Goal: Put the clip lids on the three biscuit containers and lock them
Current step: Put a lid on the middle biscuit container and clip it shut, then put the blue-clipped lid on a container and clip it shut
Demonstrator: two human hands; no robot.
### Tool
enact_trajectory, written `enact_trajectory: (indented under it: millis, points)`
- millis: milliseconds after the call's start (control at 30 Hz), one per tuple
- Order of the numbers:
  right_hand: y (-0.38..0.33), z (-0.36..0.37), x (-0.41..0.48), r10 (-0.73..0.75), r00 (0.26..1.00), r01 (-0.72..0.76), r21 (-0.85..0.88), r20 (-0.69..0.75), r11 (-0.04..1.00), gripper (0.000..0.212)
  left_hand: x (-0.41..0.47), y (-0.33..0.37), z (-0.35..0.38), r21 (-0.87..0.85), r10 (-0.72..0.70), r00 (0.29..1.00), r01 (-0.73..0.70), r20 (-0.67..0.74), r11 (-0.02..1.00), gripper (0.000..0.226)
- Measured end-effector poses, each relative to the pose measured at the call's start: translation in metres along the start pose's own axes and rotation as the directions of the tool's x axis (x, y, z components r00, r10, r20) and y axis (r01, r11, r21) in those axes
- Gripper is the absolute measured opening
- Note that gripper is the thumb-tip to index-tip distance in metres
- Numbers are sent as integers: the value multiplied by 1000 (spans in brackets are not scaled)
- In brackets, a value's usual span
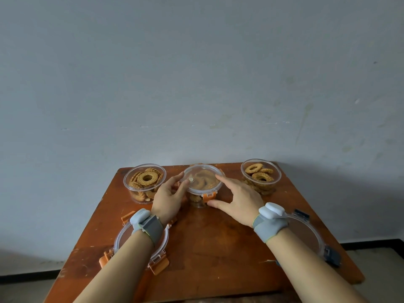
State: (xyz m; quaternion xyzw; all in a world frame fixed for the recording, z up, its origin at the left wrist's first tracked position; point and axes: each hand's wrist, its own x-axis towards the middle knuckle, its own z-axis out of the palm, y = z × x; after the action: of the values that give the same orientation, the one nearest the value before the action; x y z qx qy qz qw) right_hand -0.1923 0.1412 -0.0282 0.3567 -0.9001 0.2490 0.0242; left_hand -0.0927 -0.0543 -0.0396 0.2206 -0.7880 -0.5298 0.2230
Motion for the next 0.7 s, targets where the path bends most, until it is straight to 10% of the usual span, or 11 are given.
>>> enact_trajectory:
  millis: [300,700]
  points:
    - [48,-35,-38,92,995,-97,-120,-45,988,36,-15,23,16,371,175,953,-75,-246,926,35]
    - [126,-49,-82,476,865,-500,-195,-159,844,49,-58,44,87,268,175,983,-181,48,946,19]
